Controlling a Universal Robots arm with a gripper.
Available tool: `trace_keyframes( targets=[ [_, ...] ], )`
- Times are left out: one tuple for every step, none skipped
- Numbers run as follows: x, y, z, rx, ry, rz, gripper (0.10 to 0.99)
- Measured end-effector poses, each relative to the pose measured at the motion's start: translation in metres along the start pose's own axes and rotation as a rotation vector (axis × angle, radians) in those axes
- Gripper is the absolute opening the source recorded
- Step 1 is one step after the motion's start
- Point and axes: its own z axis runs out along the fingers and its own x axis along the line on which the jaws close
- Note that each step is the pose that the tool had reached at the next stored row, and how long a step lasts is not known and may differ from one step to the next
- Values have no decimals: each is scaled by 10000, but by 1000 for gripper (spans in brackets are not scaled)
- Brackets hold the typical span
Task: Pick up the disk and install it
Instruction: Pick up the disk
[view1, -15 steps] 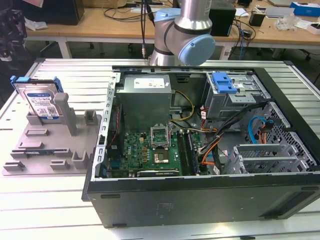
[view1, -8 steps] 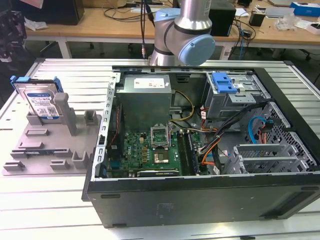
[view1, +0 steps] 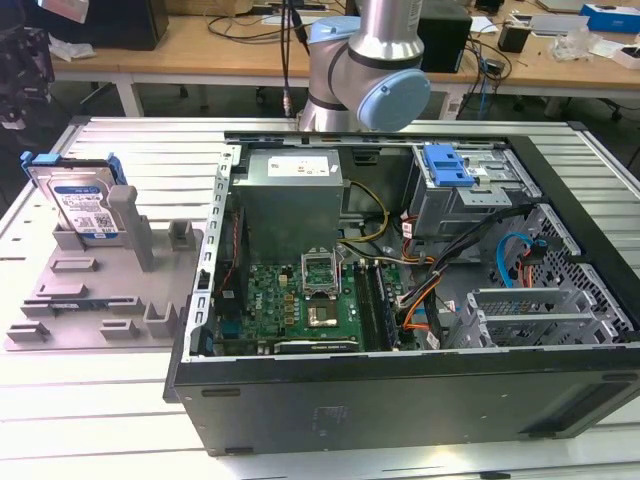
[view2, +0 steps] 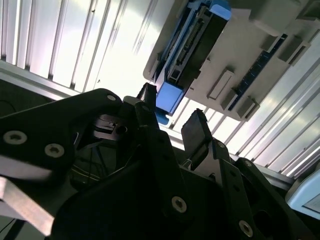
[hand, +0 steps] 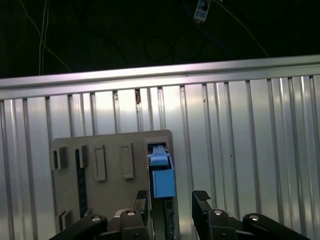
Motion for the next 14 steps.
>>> trace_keyframes(
  targets=[
    [0, 0, 7, 0, 4, -5, 482],
    [0, 1, 13, 0, 7, -13, 482],
    [0, 2, 22, 1, 11, -27, 482],
    [0, 3, 31, 2, 15, -55, 482],
    [1, 5, 35, 0, 21, -108, 482],
    [1, 6, 39, 0, 27, -179, 482],
    [1, 6, 43, 1, 36, -303, 482],
    [1, 6, 46, 1, 42, -389, 482],
    [1, 10, 50, 0, 52, -507, 482],
    [1, 12, 54, 1, 54, -538, 482],
    [2, 14, 57, 0, 56, -547, 482],
    [2, 18, 64, 1, 57, -551, 482],
    [2, 22, 74, 2, 58, -558, 482],
    [2, 23, 79, 1, 59, -561, 482]
  ],
)
